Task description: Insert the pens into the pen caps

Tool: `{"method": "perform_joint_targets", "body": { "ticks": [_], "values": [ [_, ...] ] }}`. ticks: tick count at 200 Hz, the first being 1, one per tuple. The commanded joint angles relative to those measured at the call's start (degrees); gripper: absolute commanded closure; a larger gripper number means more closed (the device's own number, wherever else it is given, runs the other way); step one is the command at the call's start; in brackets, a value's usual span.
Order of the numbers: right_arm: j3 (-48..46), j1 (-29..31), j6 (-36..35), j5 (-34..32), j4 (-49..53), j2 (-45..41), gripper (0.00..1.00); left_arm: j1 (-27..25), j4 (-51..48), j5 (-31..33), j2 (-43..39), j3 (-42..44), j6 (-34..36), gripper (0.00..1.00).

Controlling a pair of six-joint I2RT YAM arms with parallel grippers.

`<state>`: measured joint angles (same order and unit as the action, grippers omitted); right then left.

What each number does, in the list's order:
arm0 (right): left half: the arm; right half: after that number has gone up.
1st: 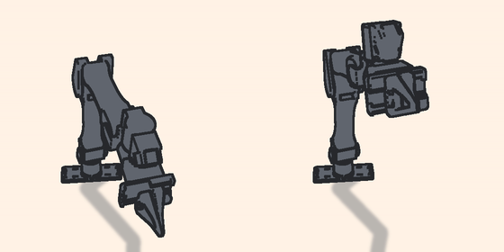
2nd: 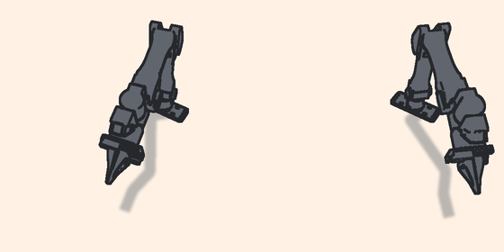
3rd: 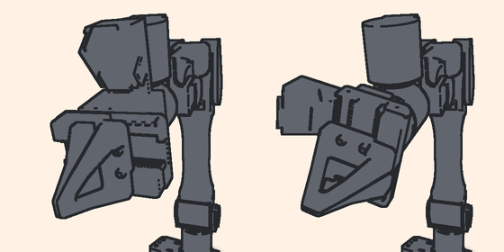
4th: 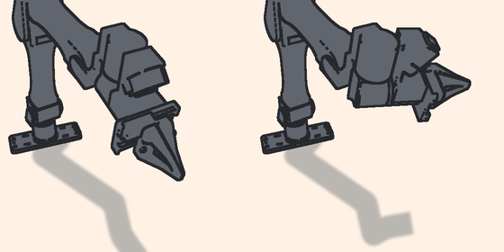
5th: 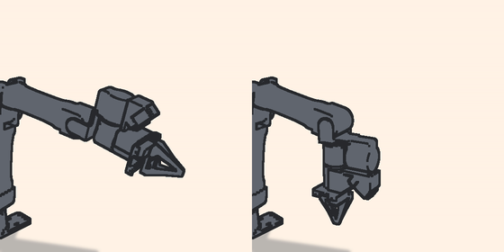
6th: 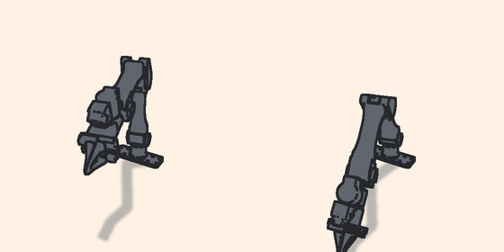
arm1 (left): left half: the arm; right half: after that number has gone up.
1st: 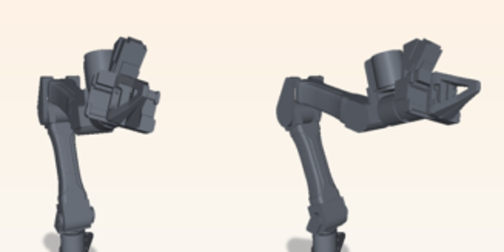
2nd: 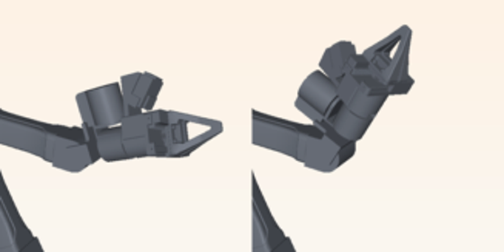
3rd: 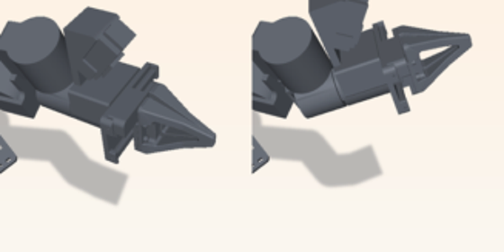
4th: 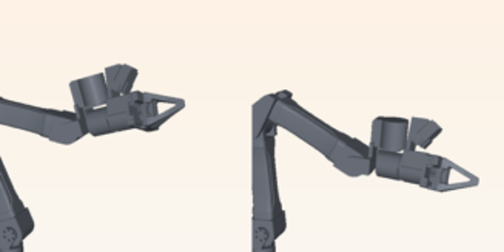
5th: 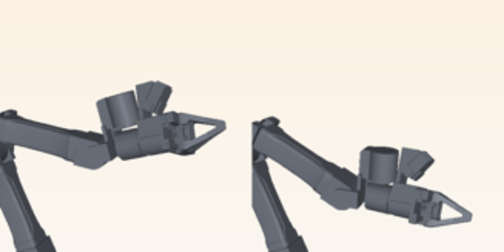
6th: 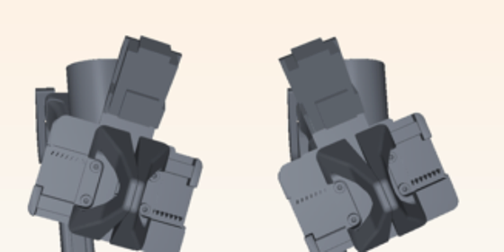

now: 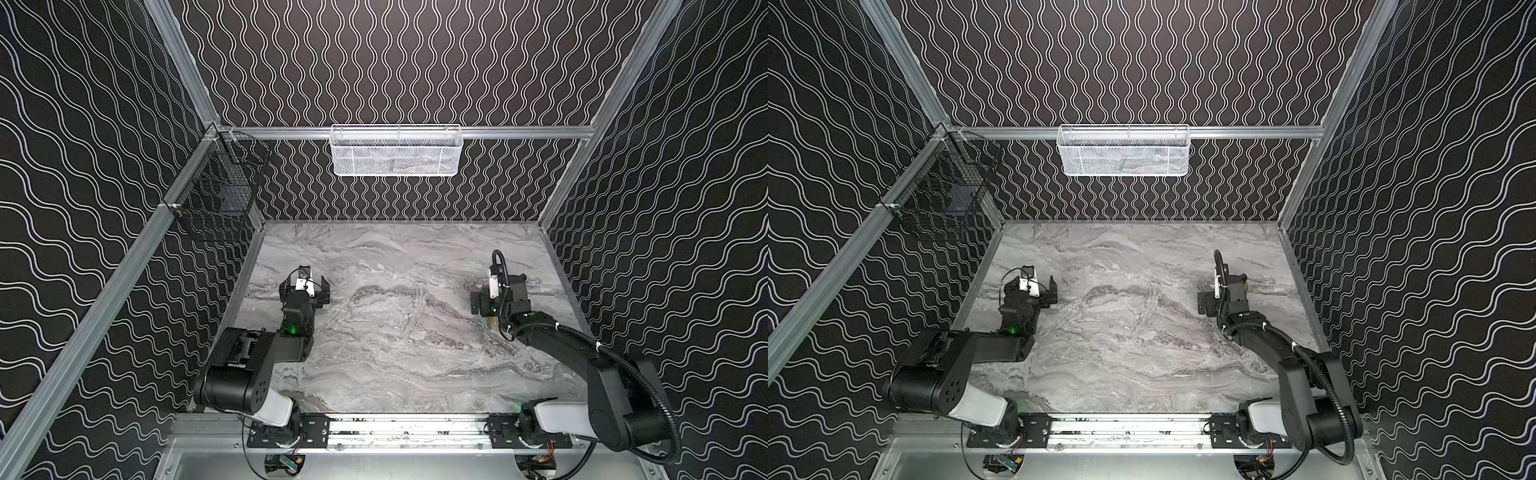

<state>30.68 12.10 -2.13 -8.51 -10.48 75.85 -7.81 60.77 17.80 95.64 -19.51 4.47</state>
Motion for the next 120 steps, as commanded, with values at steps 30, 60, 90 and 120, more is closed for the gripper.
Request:
{"method": "perform_joint_targets", "body": {
  "ticks": [30,60,90,120],
  "values": [
    [-15.1,0.12,-2.86,-5.02,-40.11,0.03,0.01,0.14,1.84,-0.29,0.08,-0.48,-0.33,0.01],
    [-13.9,-0.16,-3.36,-7.13,-42.31,2.52,0.01,0.08,1.8,-0.31,0.12,-0.49,-0.34,0.01],
    [-14.82,-0.25,-7.12,-9.75,-47.75,4.62,0.01,0.09,1.85,-0.31,0.15,-0.49,-0.34,0.01],
    [-19.2,-1.92,-7.95,-11.3,-63.33,9.08,0.01,0.1,1.88,-0.31,0.15,-0.45,-0.34,0.01]
  ]
}}
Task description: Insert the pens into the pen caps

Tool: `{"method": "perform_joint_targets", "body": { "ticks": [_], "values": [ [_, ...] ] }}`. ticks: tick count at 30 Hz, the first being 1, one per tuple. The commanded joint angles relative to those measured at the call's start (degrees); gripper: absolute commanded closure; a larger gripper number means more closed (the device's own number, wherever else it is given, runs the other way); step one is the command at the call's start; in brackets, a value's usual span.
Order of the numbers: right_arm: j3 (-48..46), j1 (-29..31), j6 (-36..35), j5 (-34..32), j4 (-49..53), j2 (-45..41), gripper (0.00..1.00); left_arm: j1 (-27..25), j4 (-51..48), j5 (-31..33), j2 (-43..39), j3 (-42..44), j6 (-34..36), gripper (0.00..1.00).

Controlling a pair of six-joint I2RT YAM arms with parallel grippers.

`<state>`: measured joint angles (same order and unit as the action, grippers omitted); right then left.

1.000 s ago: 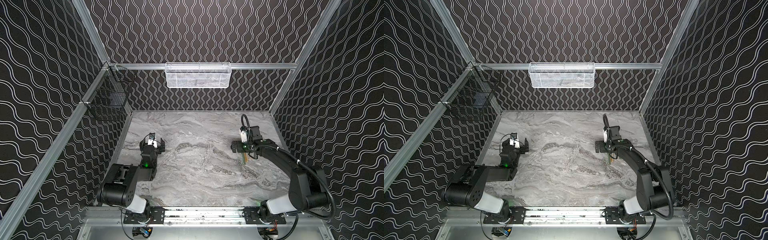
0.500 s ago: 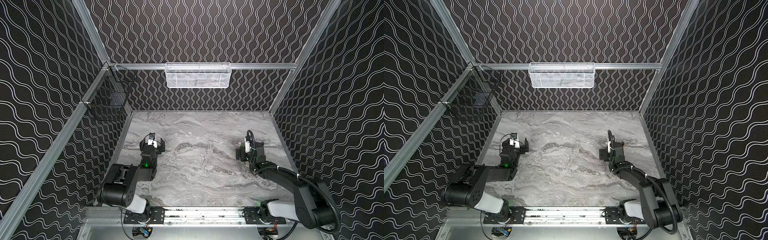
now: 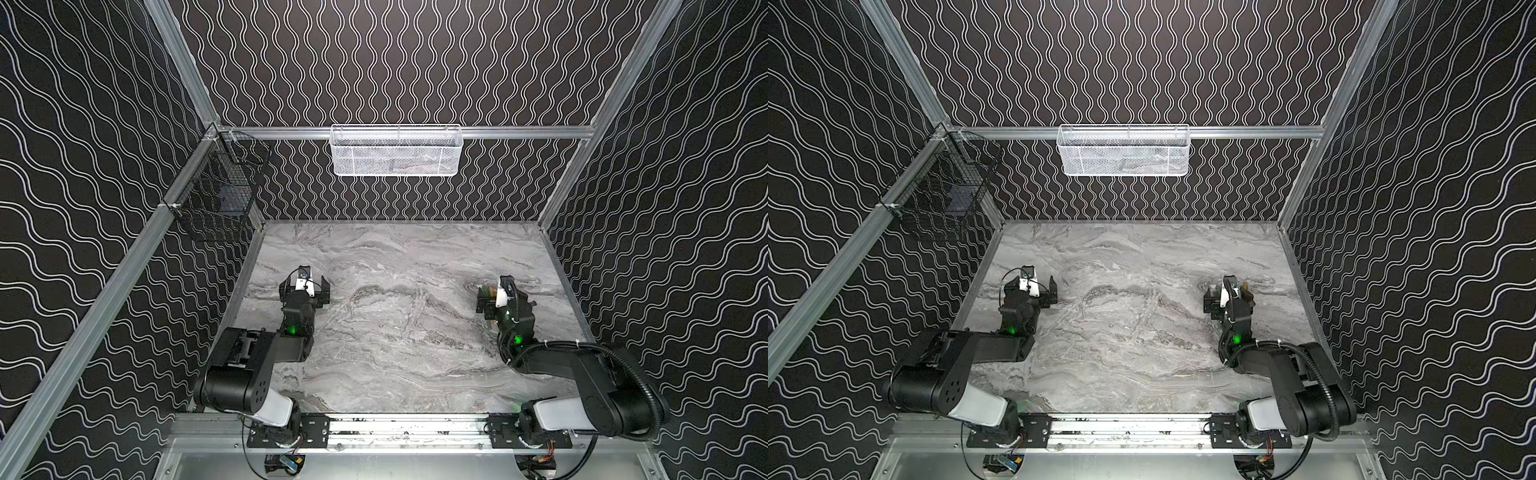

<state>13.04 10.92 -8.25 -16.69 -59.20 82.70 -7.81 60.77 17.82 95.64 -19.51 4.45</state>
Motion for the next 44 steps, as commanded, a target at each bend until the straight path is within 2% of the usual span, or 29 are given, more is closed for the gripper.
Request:
{"method": "perform_joint_targets", "body": {
  "ticks": [1,3,7,8,9,11,14,17,21,24,27,44],
  "values": [
    [-1.5,-0.73,-1.67,-3.19,-14.18,2.09,0.01,0.09,1.89,-0.29,0.16,-0.45,-0.32,0.01],
    [-1.62,-2.21,1.01,-1.66,-10.58,0.03,0.01,0.13,1.84,-0.35,0.08,-0.44,-0.32,0.01],
    [-2.25,-10.26,7.42,7.22,-13.77,3.93,0.01,0.15,1.74,-0.34,0.08,-0.52,-0.32,0.01],
    [-1.6,-10.74,6.36,8.35,-17.54,6.76,0.01,0.1,1.85,-0.34,0.12,-0.49,-0.3,0.01],
    [-1.05,-10.84,6.16,9.5,-16.57,6.79,0.01,0.1,1.82,-0.29,0.15,-0.44,-0.32,0.01],
    [1.58,-11.05,8.35,7.91,-5.2,3.41,0.01,0.08,1.88,-0.35,0.15,-0.44,-0.29,0.01],
    [0.12,-11.15,7.53,6.28,-13.92,6.46,0.0,0.18,1.93,-0.34,0.11,-0.53,-0.32,0.01],
    [2.05,-11.16,9.27,4.99,-6.08,4.41,0.0,0.09,1.85,-0.38,0.12,-0.46,-0.28,0.01],
    [0.37,-11.11,8.23,4.15,-13.08,6.25,0.01,0.14,1.8,-0.37,0.08,-0.5,-0.32,0.01],
    [1.36,-11.14,9.57,2.26,-8.5,4.88,0.0,0.08,1.88,-0.33,0.15,-0.4,-0.32,0.01],
    [0.36,-11.01,8.9,2.04,-12.49,5.85,0.01,0.15,1.83,-0.34,0.12,-0.52,-0.32,0.01],
    [0.59,-10.92,9.04,1.85,-11.68,5.76,0.0,0.09,1.8,-0.33,0.11,-0.52,-0.32,0.01]
  ]
}}
